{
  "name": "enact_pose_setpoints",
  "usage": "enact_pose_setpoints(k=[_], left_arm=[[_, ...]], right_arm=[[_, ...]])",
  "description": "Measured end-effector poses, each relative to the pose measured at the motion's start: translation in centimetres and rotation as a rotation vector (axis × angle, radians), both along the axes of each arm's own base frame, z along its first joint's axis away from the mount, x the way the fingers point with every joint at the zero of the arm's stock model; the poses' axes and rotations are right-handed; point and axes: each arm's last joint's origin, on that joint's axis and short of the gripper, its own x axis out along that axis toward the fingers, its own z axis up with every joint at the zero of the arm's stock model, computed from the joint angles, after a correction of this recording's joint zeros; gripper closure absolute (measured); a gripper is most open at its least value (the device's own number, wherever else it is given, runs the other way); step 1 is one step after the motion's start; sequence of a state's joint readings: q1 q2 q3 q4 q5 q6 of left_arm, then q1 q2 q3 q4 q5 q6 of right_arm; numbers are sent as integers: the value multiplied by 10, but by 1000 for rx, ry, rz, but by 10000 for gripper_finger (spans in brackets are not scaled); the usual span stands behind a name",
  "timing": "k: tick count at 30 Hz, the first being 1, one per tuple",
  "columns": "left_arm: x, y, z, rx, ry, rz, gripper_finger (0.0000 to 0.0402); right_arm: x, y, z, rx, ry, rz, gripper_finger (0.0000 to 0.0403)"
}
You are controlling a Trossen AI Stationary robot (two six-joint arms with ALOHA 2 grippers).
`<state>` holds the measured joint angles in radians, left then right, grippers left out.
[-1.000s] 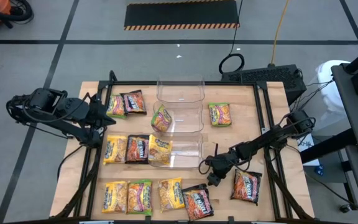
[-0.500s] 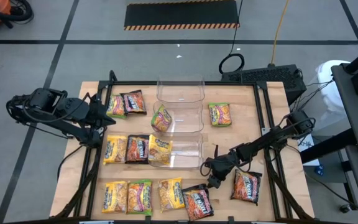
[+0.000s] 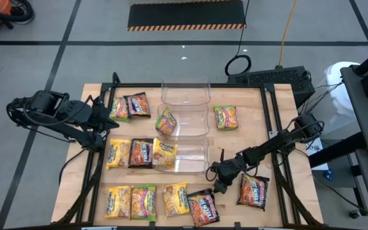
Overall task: Sort Maruchan noodles
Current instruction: Put the black noodle pack into the top transparent bin
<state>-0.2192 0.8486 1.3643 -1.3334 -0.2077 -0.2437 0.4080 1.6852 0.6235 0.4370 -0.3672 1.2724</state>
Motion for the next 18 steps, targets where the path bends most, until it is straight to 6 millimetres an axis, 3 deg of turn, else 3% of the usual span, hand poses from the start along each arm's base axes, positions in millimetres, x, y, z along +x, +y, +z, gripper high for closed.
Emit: enact_pose_setpoints(k=[18], left_arm=[[0, 0, 0, -2, -3, 2, 380]], right_arm=[[4, 2, -10, 3, -9, 3, 349]])
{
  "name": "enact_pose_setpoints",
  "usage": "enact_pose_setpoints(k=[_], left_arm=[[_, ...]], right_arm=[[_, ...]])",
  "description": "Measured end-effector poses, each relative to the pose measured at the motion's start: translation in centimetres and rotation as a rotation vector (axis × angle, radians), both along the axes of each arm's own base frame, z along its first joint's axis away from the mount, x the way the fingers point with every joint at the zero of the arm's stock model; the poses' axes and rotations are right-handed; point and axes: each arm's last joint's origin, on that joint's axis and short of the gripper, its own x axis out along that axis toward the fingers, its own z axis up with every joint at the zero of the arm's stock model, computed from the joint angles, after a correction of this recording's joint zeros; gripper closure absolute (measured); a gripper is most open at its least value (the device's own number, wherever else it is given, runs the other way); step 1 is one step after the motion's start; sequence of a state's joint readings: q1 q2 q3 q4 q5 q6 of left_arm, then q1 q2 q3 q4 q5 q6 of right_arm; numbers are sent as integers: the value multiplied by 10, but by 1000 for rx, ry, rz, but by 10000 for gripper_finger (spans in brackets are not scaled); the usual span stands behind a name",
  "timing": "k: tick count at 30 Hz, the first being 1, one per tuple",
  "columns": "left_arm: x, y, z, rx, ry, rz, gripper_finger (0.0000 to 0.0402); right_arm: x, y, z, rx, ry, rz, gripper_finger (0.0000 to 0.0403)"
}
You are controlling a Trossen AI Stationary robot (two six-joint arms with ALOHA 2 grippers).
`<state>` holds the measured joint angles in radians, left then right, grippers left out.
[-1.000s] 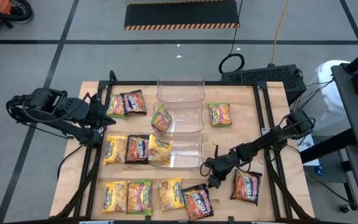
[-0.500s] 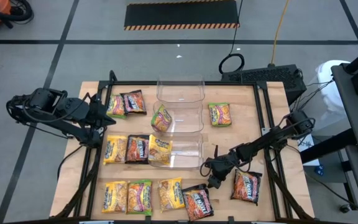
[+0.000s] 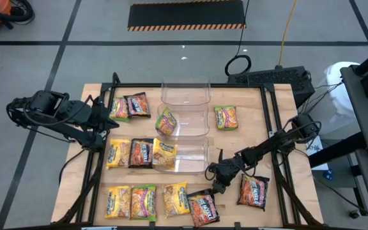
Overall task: Sort Maruchan noodles
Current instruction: Put the black noodle pack into the top transparent bin
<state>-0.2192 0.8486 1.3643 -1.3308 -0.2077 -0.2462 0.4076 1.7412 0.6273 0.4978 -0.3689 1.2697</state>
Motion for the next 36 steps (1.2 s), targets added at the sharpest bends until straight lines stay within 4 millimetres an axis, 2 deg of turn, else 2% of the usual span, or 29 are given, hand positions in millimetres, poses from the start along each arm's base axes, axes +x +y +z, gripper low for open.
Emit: enact_pose_setpoints(k=[36], left_arm=[[0, 0, 0, 2, 0, -2, 380]], right_arm=[[-5, -4, -8, -55, 65, 19, 349]])
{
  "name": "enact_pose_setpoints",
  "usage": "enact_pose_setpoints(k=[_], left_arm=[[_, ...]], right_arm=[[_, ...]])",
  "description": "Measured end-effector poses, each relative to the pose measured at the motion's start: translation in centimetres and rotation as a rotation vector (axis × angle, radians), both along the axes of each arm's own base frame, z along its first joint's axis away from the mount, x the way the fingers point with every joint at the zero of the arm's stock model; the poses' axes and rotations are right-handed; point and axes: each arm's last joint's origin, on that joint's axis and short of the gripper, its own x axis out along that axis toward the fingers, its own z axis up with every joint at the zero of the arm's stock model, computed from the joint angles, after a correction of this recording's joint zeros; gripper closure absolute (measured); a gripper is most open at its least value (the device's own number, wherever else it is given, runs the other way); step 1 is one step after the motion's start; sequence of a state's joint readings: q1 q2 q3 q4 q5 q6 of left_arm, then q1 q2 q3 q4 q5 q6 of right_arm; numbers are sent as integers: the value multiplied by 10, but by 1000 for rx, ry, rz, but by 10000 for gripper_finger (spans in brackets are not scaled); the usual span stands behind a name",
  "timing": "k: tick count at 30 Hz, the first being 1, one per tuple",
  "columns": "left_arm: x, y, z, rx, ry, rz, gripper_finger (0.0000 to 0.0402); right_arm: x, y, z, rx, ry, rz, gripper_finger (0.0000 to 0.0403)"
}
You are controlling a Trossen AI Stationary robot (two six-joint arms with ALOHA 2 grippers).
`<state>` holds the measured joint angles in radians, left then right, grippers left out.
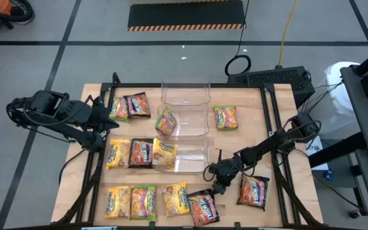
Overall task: Sort Maruchan noodles
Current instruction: Put the black noodle pack into the top transparent bin
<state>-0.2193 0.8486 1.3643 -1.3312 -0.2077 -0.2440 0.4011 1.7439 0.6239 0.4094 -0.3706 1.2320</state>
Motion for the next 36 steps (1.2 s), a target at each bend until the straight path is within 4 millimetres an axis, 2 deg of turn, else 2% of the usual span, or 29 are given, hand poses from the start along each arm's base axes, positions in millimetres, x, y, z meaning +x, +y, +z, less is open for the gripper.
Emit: enact_pose_setpoints(k=[22, 29, 36], left_arm=[[0, 0, 0, 0, 0, -1, 380], [0, 0, 0, 0, 0, -1, 380], [0, 0, 0, 0, 0, 0, 380]], right_arm=[[-5, -2, -5, -26, 74, -3, 349], [-9, -2, -7, -20, 109, 49, 349], [1, 2, 2, 38, -22, 43, 349]])
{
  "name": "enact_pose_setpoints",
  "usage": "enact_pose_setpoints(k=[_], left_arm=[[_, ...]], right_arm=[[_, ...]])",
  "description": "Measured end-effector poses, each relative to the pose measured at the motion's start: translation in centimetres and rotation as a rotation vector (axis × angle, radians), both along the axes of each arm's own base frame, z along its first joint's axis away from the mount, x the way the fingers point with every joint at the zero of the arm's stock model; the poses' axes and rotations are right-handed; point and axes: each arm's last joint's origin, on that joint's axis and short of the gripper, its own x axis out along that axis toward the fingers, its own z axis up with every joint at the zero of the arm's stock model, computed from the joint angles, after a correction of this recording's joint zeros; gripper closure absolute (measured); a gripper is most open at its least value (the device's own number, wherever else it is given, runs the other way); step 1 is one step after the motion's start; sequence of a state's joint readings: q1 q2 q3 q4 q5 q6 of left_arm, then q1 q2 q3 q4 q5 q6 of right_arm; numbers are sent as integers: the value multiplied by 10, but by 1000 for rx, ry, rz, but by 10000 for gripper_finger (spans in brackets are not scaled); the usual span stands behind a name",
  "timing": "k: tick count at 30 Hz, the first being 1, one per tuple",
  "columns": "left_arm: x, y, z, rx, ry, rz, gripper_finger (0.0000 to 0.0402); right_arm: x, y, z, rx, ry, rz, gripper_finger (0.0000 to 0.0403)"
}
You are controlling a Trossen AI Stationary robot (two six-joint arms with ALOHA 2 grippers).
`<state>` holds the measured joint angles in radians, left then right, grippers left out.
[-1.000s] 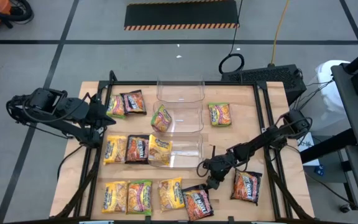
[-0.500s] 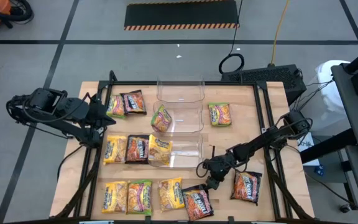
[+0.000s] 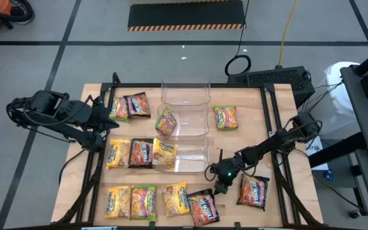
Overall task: Sort Maruchan noodles
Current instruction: Put the black noodle pack into the top transparent bin
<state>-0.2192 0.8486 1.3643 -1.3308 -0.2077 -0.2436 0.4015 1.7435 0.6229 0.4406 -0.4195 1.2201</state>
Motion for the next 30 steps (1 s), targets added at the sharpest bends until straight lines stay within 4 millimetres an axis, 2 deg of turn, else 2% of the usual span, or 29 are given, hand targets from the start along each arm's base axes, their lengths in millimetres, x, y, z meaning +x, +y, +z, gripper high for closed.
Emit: enact_pose_setpoints(k=[5, 22, 30], left_arm=[[0, 0, 0, 0, 0, 0, 380], [0, 0, 0, -2, -1, 2, 380], [0, 0, 0, -3, -2, 2, 380]], right_arm=[[1, -2, -1, -48, -9, -57, 349], [0, -2, -2, -43, 13, -70, 349], [0, -1, -12, -46, 50, -83, 349]])
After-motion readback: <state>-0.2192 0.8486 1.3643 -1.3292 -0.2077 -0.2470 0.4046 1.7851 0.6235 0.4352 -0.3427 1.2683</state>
